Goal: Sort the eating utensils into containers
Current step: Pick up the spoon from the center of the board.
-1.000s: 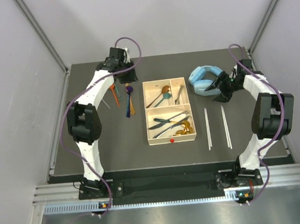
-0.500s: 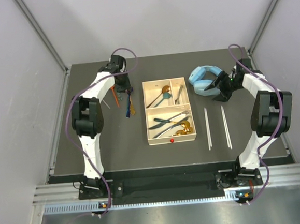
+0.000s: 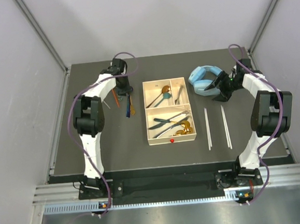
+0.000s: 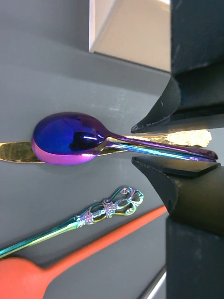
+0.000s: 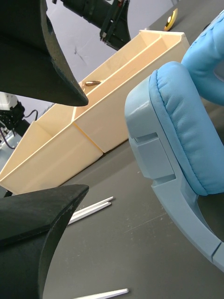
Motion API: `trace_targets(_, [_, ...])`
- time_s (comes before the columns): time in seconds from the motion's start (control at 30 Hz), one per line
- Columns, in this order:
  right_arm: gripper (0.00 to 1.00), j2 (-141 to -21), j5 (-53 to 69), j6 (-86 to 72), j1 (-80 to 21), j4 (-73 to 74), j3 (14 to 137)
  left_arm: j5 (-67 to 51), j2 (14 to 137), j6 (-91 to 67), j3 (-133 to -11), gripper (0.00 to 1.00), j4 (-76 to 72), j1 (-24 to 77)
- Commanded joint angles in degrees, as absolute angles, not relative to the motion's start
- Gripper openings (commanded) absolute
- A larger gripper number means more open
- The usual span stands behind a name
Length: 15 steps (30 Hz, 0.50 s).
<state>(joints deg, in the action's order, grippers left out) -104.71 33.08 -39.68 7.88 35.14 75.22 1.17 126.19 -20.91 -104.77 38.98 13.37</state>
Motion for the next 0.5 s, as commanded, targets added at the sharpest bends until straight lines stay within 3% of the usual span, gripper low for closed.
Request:
trace_targets(0.0, [0.68, -104.68, 33.22, -39.99, 7.29, 33.57, 77.08, 1.93, 127.79, -20.30, -105.12, 0.30, 37.27, 13.18])
trace_targets(0.47, [0.68, -103.62, 33.05, -39.90, 7.29, 33.66, 75.94, 2.90, 128.76, -19.16, -105.65, 0.24, 36.83, 13.18])
